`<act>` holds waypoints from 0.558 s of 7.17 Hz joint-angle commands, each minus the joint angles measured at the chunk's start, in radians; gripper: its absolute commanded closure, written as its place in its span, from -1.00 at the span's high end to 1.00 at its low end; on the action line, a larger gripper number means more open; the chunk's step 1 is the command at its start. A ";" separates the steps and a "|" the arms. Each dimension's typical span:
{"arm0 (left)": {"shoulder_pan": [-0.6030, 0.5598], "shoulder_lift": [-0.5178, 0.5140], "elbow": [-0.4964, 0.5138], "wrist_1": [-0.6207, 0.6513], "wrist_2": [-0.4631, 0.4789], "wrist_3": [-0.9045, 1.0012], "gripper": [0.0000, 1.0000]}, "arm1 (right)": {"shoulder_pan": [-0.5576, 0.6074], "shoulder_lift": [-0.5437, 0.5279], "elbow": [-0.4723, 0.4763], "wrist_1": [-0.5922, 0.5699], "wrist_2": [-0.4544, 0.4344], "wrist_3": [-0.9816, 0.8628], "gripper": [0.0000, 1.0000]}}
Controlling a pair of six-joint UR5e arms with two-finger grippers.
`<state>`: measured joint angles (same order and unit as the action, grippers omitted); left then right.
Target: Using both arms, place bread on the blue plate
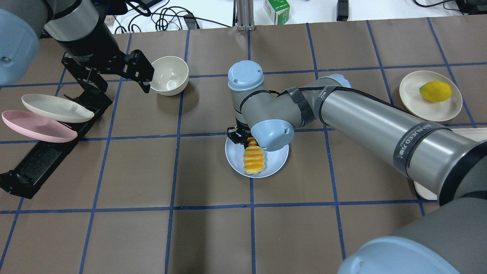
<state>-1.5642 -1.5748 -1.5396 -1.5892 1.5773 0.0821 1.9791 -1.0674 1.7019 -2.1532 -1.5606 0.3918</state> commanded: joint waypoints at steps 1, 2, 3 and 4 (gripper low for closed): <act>0.000 0.009 -0.004 0.000 0.003 -0.001 1.00 | -0.005 -0.041 -0.004 0.007 -0.009 -0.001 1.00; 0.001 0.012 -0.004 0.000 0.006 0.001 1.00 | -0.020 -0.077 -0.007 0.053 -0.007 -0.002 1.00; 0.001 0.016 -0.007 0.000 0.009 0.002 1.00 | -0.048 -0.130 -0.022 0.118 -0.013 -0.002 1.00; 0.001 0.013 -0.007 0.000 0.006 0.001 1.00 | -0.113 -0.202 -0.043 0.228 -0.013 -0.022 1.00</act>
<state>-1.5633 -1.5613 -1.5451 -1.5892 1.5838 0.0833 1.9270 -1.1908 1.6803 -2.0363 -1.5717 0.3850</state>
